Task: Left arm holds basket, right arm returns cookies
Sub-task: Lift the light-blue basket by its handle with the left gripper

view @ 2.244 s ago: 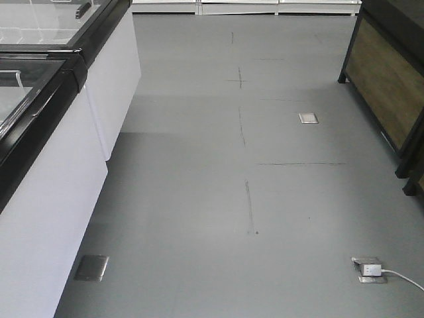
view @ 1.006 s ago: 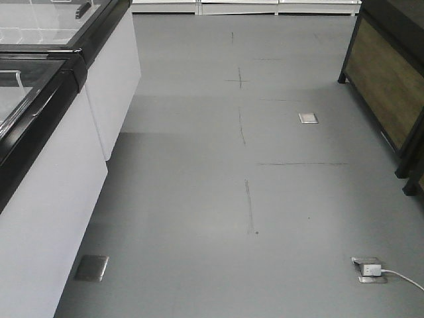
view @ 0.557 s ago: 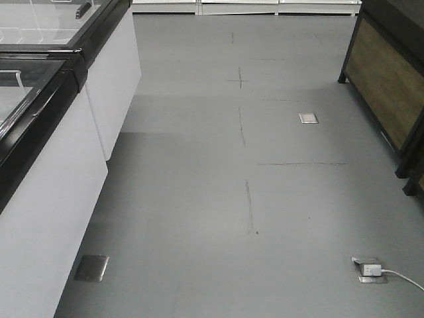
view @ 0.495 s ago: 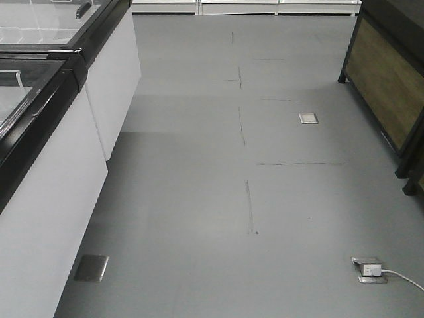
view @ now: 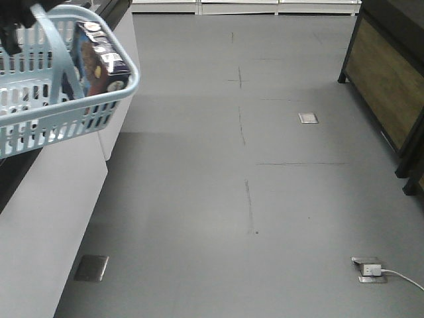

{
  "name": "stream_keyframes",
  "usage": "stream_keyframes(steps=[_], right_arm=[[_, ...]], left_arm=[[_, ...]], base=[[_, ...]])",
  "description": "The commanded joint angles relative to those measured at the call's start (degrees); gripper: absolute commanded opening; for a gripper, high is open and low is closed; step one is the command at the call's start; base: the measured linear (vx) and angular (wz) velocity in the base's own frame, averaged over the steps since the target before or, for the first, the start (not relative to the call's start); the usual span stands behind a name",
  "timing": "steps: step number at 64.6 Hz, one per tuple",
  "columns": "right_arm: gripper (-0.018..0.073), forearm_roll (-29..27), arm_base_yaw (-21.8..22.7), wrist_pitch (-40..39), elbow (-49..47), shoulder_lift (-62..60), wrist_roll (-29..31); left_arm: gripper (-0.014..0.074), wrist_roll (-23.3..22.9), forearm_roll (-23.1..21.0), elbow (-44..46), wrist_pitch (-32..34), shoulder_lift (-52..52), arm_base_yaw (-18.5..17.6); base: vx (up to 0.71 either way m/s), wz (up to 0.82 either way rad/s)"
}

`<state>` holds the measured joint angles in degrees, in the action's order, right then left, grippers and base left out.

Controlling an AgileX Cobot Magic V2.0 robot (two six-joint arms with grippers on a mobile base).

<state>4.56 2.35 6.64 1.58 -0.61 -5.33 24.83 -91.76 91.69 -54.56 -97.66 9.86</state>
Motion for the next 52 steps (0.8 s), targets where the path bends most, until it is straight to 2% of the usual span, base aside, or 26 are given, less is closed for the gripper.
stream_keyframes(steps=[1,14,24,31,38,43,52], right_arm=[[-0.0008,0.17,0.32,-4.14,0.21,-0.67,-0.10],[-0.0008,0.17,0.32,-4.14,0.21,-0.67,-0.10],[-0.0008,0.17,0.32,-4.14,0.21,-0.67,-0.10],[-0.0008,0.17,0.32,-4.14,0.21,-0.67,-0.10],[-0.0008,0.17,0.32,-4.14,0.21,-0.67,-0.10],[-0.0008,0.17,0.32,-4.14,0.21,-0.67,-0.10],[-0.0008,0.17,0.32,-4.14,0.21,-0.67,-0.10]], left_arm=[[-0.0008,0.93,-1.56,1.98,-2.30,3.02,-4.61],[-0.0008,0.85,4.95,1.93,-4.94,3.02,-13.16],[-0.0007,2.05,5.47,-2.79,-3.58,3.17,-20.20],[-0.0007,4.82,1.61,-9.84,-1.88,3.17,-24.28],[-0.0007,12.95,-5.88,-17.89,-1.08,3.17,-28.02],[-0.0007,16.89,-9.92,-23.61,-0.65,3.17,-29.67],[-0.0007,19.39,-10.18,-30.87,0.67,3.17,-31.37]], base=[[0.00,0.00],[0.00,0.00],[0.00,0.00],[0.00,0.00],[0.00,0.00],[0.00,0.00],[0.00,0.00]])
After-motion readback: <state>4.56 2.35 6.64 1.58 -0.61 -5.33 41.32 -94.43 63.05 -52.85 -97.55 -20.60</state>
